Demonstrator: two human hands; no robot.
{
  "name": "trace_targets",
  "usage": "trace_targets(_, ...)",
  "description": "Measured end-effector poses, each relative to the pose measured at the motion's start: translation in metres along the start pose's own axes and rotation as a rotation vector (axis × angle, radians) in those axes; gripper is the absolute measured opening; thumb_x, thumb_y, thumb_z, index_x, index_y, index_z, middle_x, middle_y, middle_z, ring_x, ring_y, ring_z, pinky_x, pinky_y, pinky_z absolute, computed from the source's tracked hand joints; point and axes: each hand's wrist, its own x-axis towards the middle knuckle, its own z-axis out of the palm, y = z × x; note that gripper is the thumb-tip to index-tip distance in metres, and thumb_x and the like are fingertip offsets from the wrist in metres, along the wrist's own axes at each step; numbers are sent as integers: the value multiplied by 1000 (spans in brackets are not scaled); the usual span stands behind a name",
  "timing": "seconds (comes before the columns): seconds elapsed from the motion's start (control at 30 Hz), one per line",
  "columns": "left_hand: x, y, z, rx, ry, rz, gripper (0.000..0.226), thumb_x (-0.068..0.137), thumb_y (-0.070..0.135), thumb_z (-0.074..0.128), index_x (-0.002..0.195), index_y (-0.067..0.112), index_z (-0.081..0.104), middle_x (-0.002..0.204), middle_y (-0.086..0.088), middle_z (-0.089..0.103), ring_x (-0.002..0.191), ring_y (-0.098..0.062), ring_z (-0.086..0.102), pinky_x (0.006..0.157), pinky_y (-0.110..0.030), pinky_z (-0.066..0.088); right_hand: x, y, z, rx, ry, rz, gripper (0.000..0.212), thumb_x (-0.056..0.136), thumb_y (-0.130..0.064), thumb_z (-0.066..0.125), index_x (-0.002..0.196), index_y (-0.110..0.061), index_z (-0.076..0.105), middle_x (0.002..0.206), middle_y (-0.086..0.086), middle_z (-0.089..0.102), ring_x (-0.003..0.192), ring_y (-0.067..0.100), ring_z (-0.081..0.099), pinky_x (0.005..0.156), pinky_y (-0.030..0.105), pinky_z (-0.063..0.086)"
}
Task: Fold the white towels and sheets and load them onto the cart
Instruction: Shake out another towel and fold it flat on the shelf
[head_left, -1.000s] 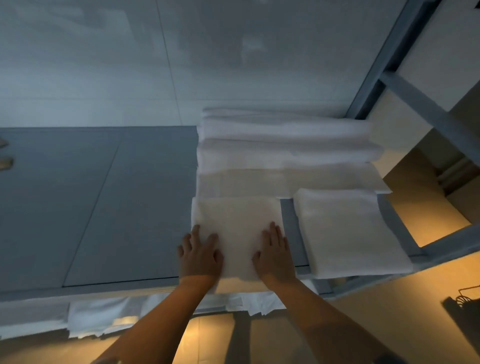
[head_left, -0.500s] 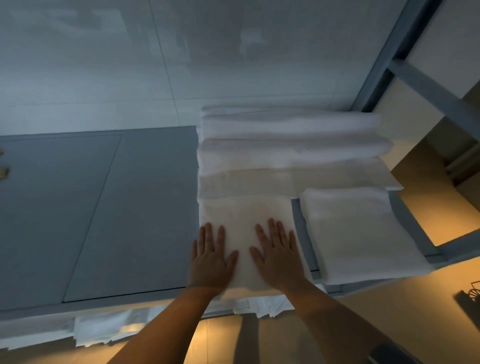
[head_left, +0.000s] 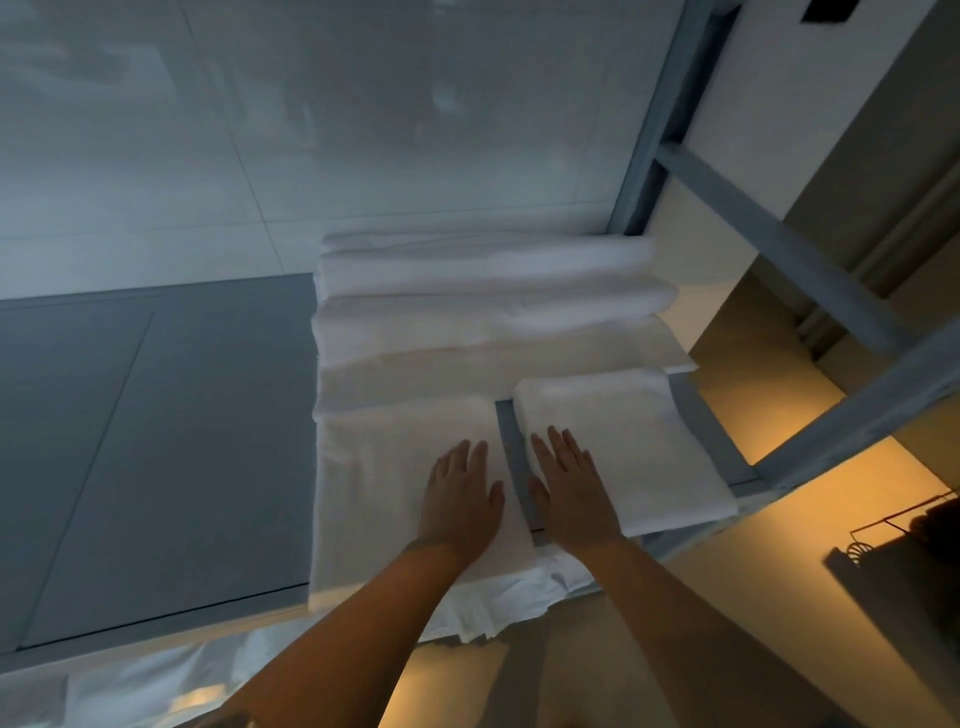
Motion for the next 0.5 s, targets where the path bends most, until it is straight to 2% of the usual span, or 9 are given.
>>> trace_targets(0.13,16,50,26,-49,-34,-4,52,97,28,44,144,13,31,147,-11,35,136,-28,30,111,-36,30,2,67,-19,-6,18,28,54,103,-36,26,153,-22,9,161,3,0,148,19,-6,119,35,-3)
trace_targets(0.3,40,101,60,-70,-73,-171,56,98,36,41,148,20,23,154,-10,20,139,-31,24,111,-41,29,9,148,-31,-8,-42,71,54,103,-34,27,153,-21,11,161,5,0,148,21,-4,120,39,3)
trace_targets(0.5,57,128,83,-25,-81,-412,53,96,42,43,146,32,27,154,-16,11,135,-41,26,106,-48,32,12,209,-34,83,-164,162,60,101,-42,33,153,-23,9,161,8,-1,147,28,4,117,40,18)
